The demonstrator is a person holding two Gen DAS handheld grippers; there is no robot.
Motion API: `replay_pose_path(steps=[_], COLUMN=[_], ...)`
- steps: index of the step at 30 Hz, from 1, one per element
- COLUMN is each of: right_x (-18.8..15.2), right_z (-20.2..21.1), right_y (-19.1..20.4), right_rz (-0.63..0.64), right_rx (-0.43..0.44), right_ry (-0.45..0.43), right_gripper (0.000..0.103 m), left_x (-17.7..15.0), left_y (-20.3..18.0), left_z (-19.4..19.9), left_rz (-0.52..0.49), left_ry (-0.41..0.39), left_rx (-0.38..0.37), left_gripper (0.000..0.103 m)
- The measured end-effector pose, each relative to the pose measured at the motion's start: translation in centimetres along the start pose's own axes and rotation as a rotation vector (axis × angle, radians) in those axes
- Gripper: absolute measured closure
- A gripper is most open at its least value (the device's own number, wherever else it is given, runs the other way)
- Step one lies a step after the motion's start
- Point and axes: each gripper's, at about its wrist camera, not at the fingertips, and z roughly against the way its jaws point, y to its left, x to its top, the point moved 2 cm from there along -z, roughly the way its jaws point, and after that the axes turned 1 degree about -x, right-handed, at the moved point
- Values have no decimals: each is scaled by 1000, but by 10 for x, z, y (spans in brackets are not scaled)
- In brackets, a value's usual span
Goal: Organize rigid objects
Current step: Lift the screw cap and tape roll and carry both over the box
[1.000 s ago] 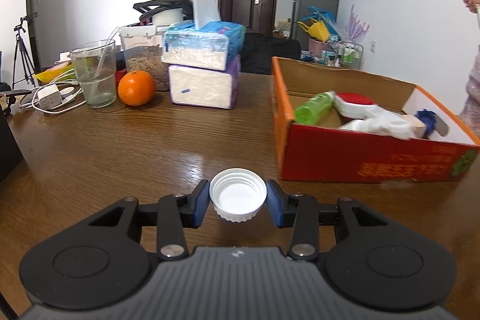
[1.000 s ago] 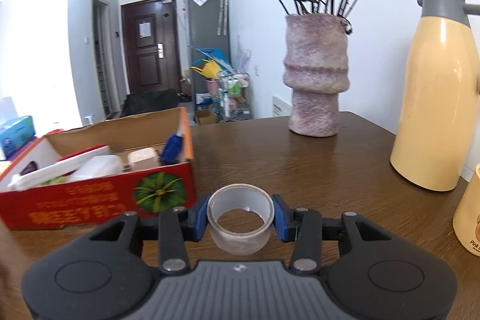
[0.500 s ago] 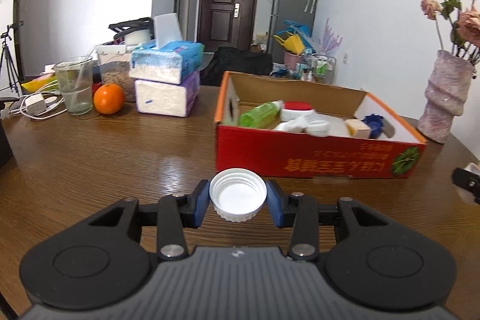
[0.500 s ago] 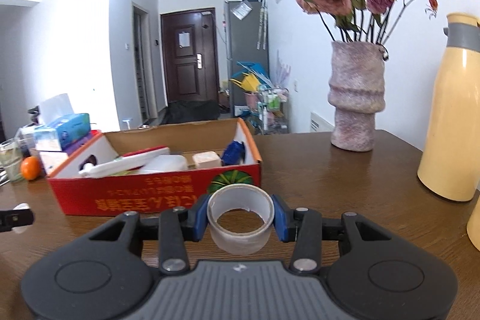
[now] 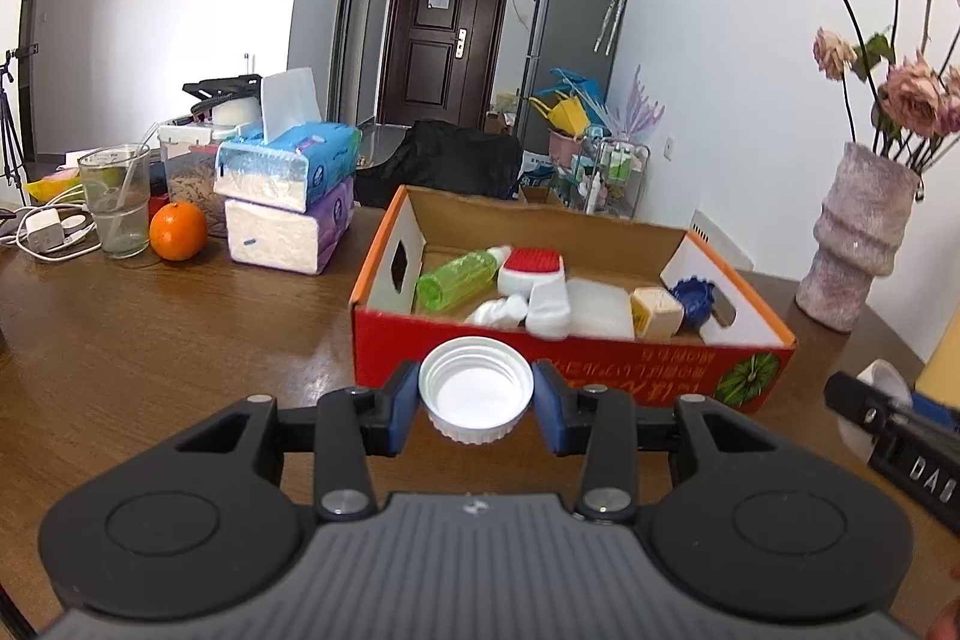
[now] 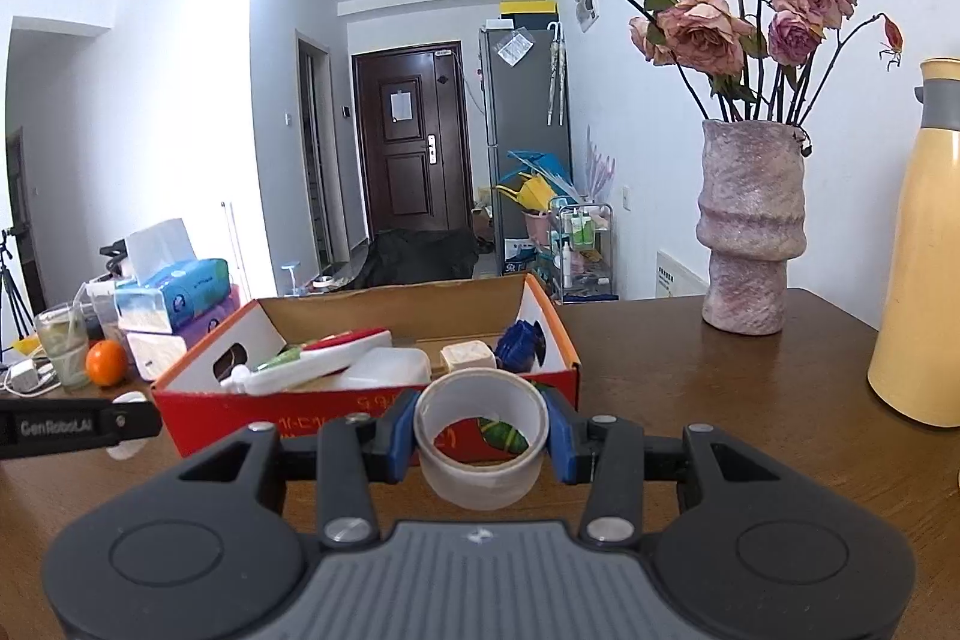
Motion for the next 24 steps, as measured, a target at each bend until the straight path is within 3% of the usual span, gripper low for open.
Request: replay_pose_path(steps=[24], right_x=[42], right_z=[-79], right_y=[13], right_rz=[-12], right_rx=[13], right_ry=[-36], right_gripper=[61], left_x=[58], left_y=[0], left_z=[-70], left_rz=[33], left_ry=[-37], left_rx=[31], left_gripper=[62])
